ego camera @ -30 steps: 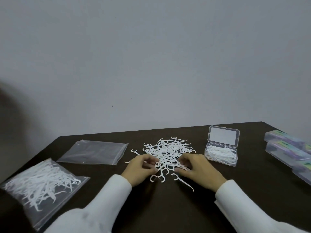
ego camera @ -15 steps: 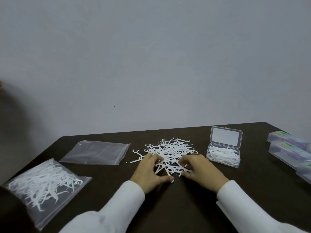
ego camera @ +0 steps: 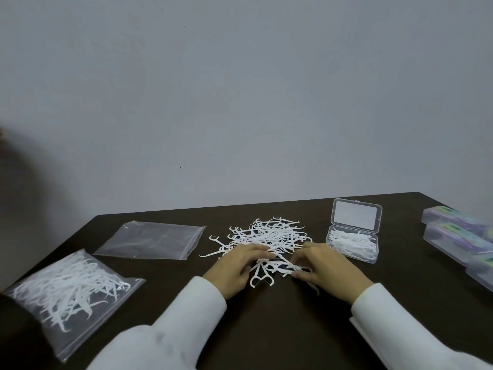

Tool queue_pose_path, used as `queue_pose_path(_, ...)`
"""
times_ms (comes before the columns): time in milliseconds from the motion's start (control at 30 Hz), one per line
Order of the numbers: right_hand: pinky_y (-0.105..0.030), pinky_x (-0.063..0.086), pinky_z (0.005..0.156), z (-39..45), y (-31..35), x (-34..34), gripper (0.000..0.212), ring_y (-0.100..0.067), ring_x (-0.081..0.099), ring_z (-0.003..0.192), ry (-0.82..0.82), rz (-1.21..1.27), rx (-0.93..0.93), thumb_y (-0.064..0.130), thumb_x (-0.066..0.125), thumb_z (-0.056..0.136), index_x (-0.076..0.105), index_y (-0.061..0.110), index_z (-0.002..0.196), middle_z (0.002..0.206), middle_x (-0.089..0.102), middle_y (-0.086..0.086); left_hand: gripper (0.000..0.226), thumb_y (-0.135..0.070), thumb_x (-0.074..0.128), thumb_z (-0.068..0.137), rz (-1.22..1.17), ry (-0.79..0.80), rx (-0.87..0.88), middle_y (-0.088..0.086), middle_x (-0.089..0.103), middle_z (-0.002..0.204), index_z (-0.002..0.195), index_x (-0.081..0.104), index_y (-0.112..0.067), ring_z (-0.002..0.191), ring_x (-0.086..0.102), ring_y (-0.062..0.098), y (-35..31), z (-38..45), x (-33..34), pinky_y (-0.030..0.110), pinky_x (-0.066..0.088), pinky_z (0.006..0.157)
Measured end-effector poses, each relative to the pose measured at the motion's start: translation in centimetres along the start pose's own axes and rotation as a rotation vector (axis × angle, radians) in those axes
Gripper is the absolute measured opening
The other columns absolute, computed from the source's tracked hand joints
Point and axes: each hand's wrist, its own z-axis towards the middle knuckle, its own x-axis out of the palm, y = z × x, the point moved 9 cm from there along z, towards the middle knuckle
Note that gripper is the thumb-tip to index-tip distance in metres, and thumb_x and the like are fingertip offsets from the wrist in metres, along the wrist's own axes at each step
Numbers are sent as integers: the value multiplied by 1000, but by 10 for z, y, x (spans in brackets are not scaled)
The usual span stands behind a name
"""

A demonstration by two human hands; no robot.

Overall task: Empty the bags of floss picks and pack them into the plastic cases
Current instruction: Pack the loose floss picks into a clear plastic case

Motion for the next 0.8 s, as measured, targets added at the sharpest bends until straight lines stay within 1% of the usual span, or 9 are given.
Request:
queue_pose_path(100, -24, 44, 73, -2, -8, -1, 21, -7, 53, 80, -16, 47, 50, 41, 63, 85, 62, 24, 98, 78, 53, 14, 42, -5, 53, 91, 34, 58, 23, -10, 59, 122, 124, 59, -30, 105, 47, 4, -3, 5, 3, 16, 34, 94)
queue_pose_path(233, -21, 44, 75, -5, -13, -2, 29, -4, 51, 80, 7, 84, 65, 45, 65, 82, 64, 21, 99, 86, 52, 12, 26, -22, 59, 91, 97, 44, 4, -6, 63, 108, 114, 66, -30, 103, 52, 9, -6, 13, 2, 28, 42, 90)
queue_pose_path(300, -21, 44, 76, -6, -14, -1, 31, -6, 52, 79, 53, 79, 79, 43, 67, 80, 64, 20, 101, 85, 51, 12, 24, -26, 59, 91, 123, 20, -4, -7, 64, 107, 113, 66, -30, 102, 52, 8, -9, 16, 0, 26, 42, 88)
queue_pose_path(367, -21, 45, 73, -7, -17, 0, 19, -9, 59, 77, 70, 106, 108, 35, 69, 81, 65, 21, 94, 76, 54, 14, 23, -26, 58, 91, 165, -9, 17, -7, 65, 106, 113, 65, -28, 102, 52, 9, -12, 18, -2, 24, 40, 88)
queue_pose_path(433, -22, 45, 74, -7, -18, 0, 8, -8, 58, 80, 65, 84, 126, 31, 68, 83, 62, 25, 82, 76, 51, 15, 23, -25, 54, 92, 238, -40, 60, -8, 64, 106, 113, 63, -26, 104, 50, 10, -18, 19, -2, 25, 37, 91)
queue_pose_path(567, -26, 44, 82, -8, -22, -1, 26, -13, 55, 92, 112, 22, 167, 27, 61, 87, 48, 31, 65, 87, 49, 9, 24, -27, 47, 94, 355, -77, 88, -12, 60, 111, 115, 56, -28, 109, 45, 9, -22, 22, 1, 24, 28, 91)
queue_pose_path(667, -26, 44, 82, -9, -32, -5, 18, -13, 56, 91, 102, 31, 197, 29, 59, 89, 49, 29, 75, 90, 56, 5, 23, -30, 47, 96, 359, -70, 110, -9, 58, 114, 116, 54, -25, 110, 43, 11, -24, 25, 2, 23, 27, 90)
queue_pose_path(733, -20, 43, 75, -12, -39, -11, 15, -9, 53, 80, 55, 88, 202, 29, 62, 87, 50, 29, 78, 84, 56, 8, 23, -31, 48, 96, 348, -68, 140, -6, 59, 112, 115, 56, -22, 108, 45, 13, -22, 26, 4, 23, 28, 88)
queue_pose_path(800, -16, 45, 68, -14, -46, -19, 13, -5, 57, 71, -2, 179, 210, 25, 68, 84, 57, 26, 77, 75, 61, 10, 21, -32, 50, 94, 320, -112, 179, -5, 63, 101, 105, 63, -21, 99, 51, 14, -24, 25, 2, 22, 30, 84)
